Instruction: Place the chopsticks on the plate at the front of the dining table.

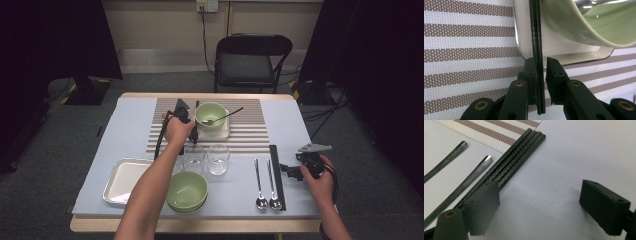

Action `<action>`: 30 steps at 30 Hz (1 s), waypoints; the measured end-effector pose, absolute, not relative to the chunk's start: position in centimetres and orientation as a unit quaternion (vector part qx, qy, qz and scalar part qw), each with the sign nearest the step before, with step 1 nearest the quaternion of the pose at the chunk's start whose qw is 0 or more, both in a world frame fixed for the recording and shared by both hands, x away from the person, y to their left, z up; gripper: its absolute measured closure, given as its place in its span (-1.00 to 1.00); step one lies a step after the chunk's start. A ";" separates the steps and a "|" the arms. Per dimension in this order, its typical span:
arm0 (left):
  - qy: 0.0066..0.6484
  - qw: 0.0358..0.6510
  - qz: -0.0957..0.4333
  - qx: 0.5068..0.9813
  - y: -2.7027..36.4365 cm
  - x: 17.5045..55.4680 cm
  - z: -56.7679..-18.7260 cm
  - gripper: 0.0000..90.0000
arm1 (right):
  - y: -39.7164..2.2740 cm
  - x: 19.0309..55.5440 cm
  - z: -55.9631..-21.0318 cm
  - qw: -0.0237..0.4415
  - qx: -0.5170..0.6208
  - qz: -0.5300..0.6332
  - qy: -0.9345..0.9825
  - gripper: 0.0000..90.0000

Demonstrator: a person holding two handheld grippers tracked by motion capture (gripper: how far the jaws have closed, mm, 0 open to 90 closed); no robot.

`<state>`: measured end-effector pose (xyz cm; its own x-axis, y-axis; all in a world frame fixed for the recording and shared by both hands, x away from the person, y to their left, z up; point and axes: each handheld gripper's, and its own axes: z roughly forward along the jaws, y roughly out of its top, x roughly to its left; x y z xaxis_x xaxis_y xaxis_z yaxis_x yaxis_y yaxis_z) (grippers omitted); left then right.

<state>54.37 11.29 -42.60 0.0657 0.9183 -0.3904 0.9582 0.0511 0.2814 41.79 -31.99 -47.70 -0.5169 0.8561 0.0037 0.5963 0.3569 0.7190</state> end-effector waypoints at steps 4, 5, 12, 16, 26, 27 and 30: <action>0.684 0.247 -0.041 0.685 11.2 54.3 -42.6 0.75 | -32.0 41.8 -47.7 0.190 0.453 0.341 0.801 -0.66; 0.685 0.246 -0.039 0.685 11.1 54.3 -42.6 0.75 | -32.0 41.8 -47.7 0.190 0.453 0.341 0.801 -0.66; 0.683 0.246 -0.039 0.686 11.1 54.3 -42.6 0.73 | -32.0 41.8 -47.7 0.191 0.453 0.341 0.801 -0.66; 0.681 0.250 -0.036 0.687 11.6 54.2 -42.2 0.72 | -32.0 41.8 -47.7 0.190 0.453 0.341 0.802 -0.66; 0.678 0.267 -0.019 0.684 13.0 53.8 -41.0 0.58 | -32.0 41.8 -47.7 0.191 0.452 0.341 0.802 -0.66; 0.677 0.268 -0.015 0.686 13.1 53.7 -40.9 0.56 | -32.0 41.8 -47.7 0.190 0.452 0.341 0.802 -0.66; 0.677 0.270 -0.014 0.685 13.3 53.5 -40.6 0.51 | -32.0 41.8 -47.7 0.190 0.452 0.341 0.802 -0.66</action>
